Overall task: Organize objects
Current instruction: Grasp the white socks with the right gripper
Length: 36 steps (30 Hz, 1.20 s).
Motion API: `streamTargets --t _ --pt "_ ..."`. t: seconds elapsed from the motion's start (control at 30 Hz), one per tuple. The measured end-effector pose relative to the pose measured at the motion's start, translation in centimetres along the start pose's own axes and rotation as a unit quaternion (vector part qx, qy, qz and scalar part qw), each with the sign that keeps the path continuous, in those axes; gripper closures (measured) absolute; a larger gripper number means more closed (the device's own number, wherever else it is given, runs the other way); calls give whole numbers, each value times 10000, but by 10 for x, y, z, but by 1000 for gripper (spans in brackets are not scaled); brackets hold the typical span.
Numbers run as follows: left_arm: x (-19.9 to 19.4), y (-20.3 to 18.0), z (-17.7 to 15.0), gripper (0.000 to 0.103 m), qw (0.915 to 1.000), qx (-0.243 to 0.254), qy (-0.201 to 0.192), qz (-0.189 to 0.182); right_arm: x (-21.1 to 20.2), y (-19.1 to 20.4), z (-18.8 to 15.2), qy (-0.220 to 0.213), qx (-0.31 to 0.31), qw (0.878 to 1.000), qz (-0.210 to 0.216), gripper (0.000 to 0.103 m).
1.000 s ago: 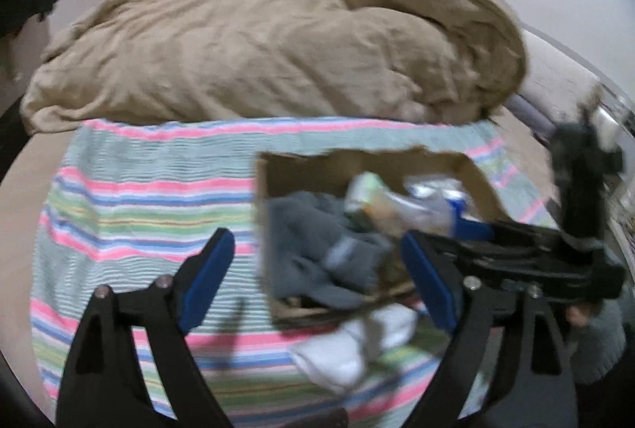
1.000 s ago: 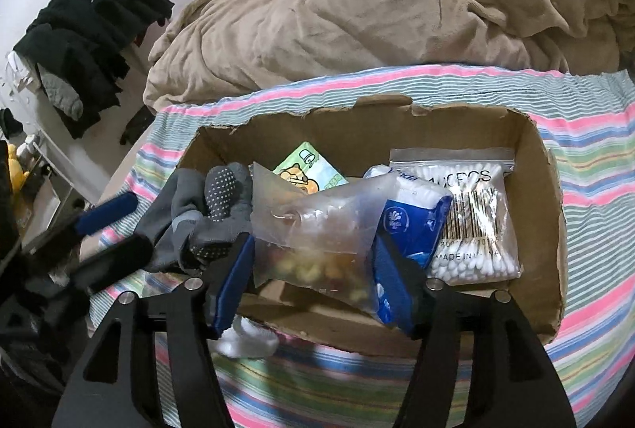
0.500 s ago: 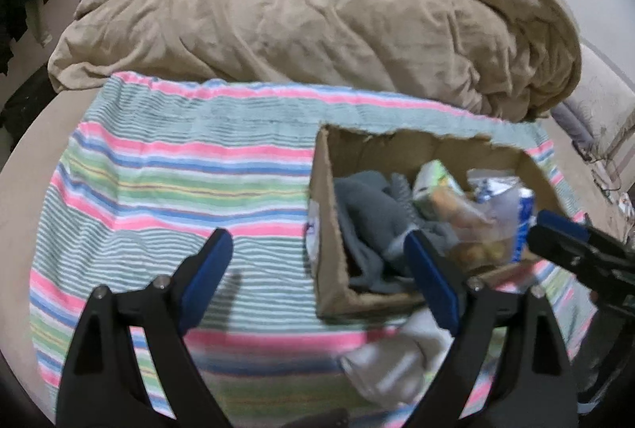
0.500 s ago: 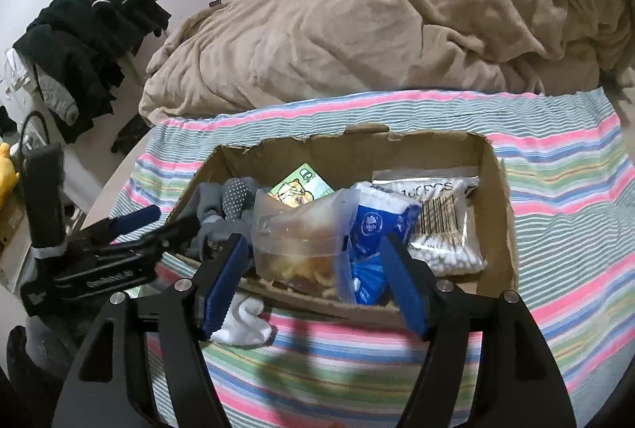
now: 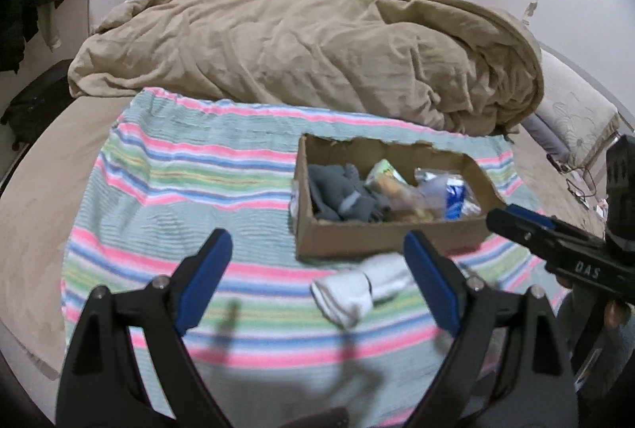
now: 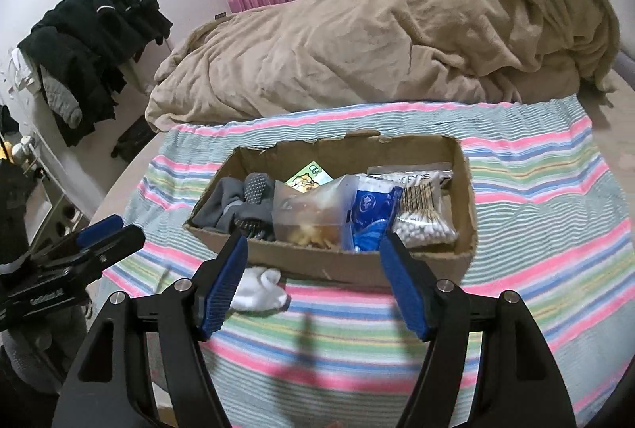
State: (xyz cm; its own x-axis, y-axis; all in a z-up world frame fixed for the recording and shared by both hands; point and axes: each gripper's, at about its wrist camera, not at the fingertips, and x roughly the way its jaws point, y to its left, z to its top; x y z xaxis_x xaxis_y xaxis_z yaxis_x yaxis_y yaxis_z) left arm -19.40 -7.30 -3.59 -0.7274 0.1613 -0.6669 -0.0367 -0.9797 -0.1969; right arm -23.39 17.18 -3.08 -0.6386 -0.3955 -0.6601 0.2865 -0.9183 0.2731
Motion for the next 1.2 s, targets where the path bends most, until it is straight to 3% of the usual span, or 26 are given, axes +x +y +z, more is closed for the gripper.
streamTargets --t 0.43,1.2 --pt "-34 11 -39 13 10000 -64 13 41 -12 26 -27 166 -248 9996 -7 31" --pt "22 52 -72 13 9973 -420 574 192 97 62 -45 984 -741 9923 131 32"
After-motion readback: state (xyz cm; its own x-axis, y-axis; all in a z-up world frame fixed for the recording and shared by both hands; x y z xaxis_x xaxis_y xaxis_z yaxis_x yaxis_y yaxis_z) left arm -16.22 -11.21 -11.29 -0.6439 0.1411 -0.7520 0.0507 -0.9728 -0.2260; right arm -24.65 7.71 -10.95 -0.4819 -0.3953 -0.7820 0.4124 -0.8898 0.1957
